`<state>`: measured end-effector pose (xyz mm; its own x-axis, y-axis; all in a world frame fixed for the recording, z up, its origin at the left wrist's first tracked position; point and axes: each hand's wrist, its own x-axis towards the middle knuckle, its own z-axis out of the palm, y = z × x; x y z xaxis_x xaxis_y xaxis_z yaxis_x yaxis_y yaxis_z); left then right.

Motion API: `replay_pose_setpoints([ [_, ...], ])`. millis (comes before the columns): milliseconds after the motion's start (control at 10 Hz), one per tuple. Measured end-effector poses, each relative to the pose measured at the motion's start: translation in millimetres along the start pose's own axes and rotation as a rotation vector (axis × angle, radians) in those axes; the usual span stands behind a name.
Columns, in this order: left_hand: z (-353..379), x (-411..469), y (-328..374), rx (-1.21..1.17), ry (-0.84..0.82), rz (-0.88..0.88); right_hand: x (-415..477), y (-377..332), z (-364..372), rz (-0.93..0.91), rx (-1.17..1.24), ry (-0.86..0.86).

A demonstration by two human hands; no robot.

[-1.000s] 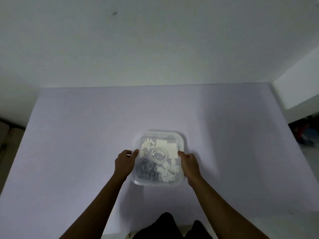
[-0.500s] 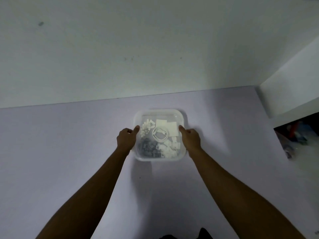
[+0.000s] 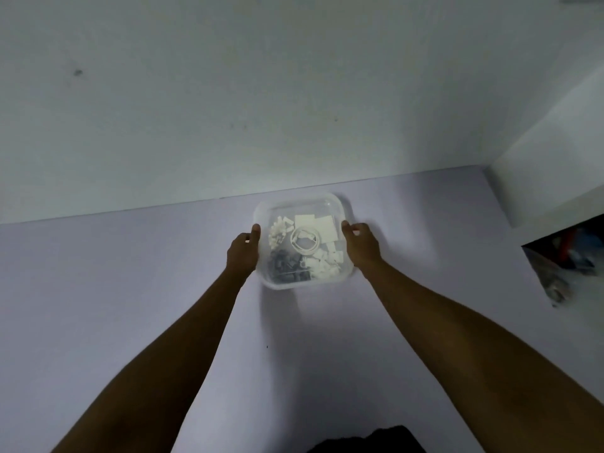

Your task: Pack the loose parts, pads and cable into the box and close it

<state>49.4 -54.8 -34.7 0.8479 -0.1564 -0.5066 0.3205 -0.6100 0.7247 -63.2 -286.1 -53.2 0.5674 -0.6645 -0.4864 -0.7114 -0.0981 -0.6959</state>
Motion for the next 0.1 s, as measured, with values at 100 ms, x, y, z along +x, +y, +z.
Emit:
replay_pose_setpoints([
  [100,-23.4,-17.6,2.6,0.042,-0.014,0.085,-22.4,-6.7,-8.4,-0.151,-0.047,0.098],
])
